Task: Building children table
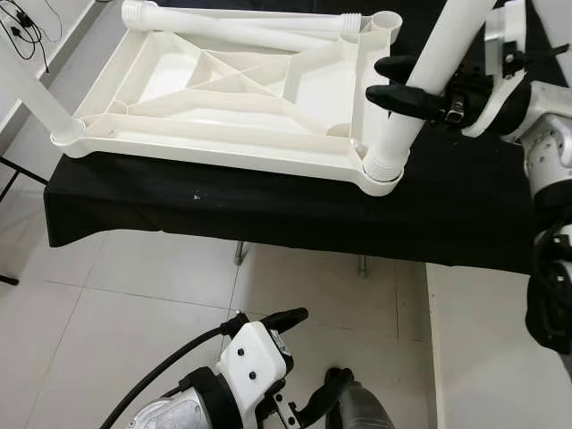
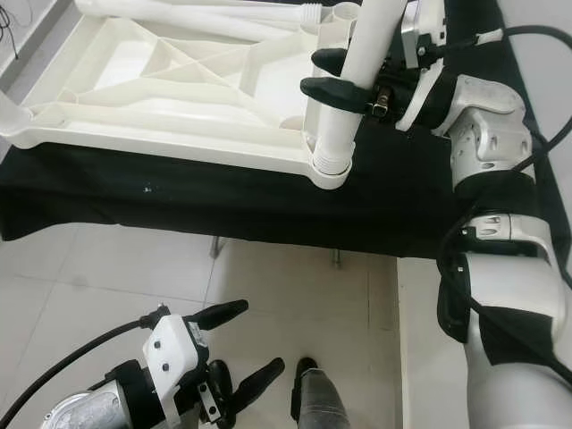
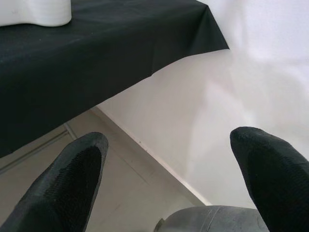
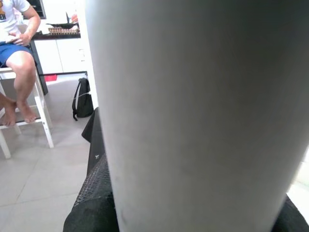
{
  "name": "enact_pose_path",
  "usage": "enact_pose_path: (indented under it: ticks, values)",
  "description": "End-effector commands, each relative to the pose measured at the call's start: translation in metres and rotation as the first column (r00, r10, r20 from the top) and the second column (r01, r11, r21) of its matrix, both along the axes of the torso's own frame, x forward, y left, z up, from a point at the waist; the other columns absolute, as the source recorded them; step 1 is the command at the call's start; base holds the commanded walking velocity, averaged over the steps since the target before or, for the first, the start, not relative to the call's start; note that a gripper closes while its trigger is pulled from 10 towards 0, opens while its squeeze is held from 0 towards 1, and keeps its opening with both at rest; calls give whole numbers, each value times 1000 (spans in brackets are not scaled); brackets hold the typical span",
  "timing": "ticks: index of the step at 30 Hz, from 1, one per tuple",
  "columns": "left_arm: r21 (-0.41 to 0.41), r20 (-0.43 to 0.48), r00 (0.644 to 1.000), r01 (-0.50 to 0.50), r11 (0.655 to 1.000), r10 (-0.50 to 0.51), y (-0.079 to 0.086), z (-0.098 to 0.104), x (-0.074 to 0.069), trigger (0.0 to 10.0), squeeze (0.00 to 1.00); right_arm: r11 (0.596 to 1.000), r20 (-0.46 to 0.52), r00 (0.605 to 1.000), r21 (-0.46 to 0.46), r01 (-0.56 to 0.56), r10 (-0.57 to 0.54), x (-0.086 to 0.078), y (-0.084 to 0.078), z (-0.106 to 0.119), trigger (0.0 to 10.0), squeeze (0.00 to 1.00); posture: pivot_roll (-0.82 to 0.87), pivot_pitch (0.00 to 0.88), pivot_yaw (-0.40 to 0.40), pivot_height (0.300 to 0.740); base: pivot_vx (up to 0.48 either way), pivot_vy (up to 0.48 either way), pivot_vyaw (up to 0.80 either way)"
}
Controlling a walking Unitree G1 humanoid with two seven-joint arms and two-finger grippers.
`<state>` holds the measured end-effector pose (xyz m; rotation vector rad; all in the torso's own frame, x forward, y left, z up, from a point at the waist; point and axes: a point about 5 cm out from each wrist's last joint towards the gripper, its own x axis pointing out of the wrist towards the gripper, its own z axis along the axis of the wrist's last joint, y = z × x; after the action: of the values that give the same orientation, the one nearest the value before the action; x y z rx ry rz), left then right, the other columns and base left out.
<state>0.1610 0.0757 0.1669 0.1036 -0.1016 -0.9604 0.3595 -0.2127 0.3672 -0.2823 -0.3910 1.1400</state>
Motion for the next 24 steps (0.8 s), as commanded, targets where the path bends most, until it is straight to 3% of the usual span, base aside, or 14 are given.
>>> enact_pose_path:
  ticks: [1, 15, 24]
  values:
    - [6, -22, 1000, 7, 1000, -7, -1, -5, -4, 10000, 0, 1000, -16, 1000, -17, -11, 11, 2, 4, -5, 10000, 0, 109, 387, 21, 740, 0, 0, 0]
    - [6, -22, 1000, 10, 1000, -10, -2, -6, -3, 10000, 0, 986, -99, 991, -131, -101, 89, -2, 6, -23, 10000, 0, 105, 378, 20, 740, 0, 0, 0]
    - [4, -21, 1000, 9, 1000, -9, -3, -6, -2, 10000, 0, 986, -143, 989, -152, -70, 48, 5, 14, -26, 10000, 0, 98, 380, 15, 740, 0, 0, 0]
